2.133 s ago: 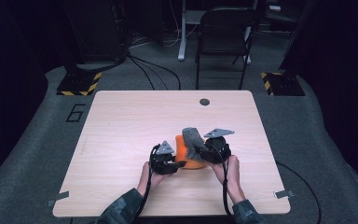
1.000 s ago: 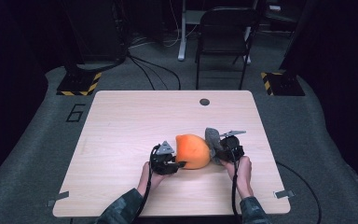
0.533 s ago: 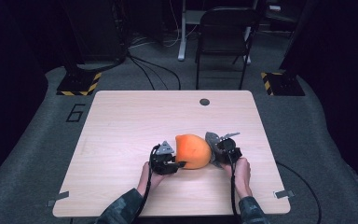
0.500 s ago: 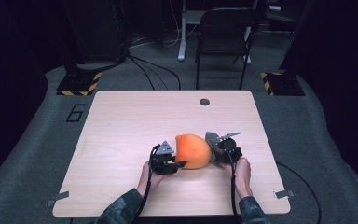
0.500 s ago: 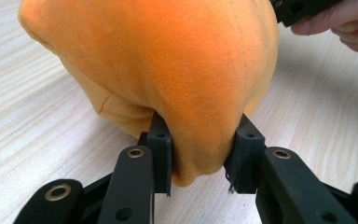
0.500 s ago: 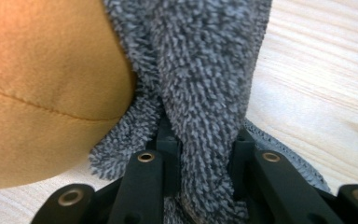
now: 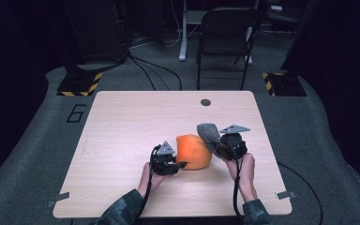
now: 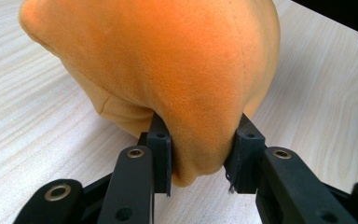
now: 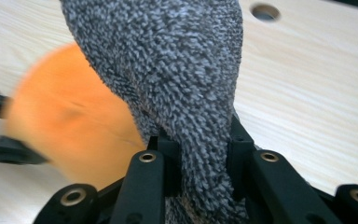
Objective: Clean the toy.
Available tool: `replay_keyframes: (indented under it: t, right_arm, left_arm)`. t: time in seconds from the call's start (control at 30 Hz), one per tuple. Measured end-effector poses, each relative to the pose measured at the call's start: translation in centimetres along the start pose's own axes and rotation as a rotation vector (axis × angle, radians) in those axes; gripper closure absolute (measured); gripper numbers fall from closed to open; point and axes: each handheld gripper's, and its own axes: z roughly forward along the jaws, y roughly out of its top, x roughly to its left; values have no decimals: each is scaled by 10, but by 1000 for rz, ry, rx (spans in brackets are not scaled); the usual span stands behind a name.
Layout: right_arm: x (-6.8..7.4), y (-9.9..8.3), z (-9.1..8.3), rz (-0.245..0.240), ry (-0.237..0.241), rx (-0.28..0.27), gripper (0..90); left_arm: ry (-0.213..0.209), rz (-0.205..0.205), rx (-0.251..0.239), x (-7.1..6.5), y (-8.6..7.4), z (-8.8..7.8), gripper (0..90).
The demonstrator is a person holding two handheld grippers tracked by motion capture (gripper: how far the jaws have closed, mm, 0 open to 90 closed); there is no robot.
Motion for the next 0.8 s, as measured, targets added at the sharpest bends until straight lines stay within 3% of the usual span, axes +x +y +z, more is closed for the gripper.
replay_keyframes:
  t: [0.1,0.2,0.33,0.57,0.67,0.8]
  right_arm:
    - [13,3,0,-27,6,-7,738]
    - [15,4,-5,-36,8,-64,740]
    - [18,9,-14,-40,35,-95,740]
    - [24,-5,21,-33,34,4,744]
    - [21,-8,26,-27,37,3,747]
    - [19,-10,29,-28,33,9,748]
  left_arm:
    - [0,-3,0,1,0,0,669]
    - [-1,3,5,1,0,0,668]
    - [0,7,4,1,0,0,668]
    - [0,-5,9,3,-1,1,657]
    - [-6,-18,5,4,-2,2,636]
    - [4,17,5,4,-3,2,563]
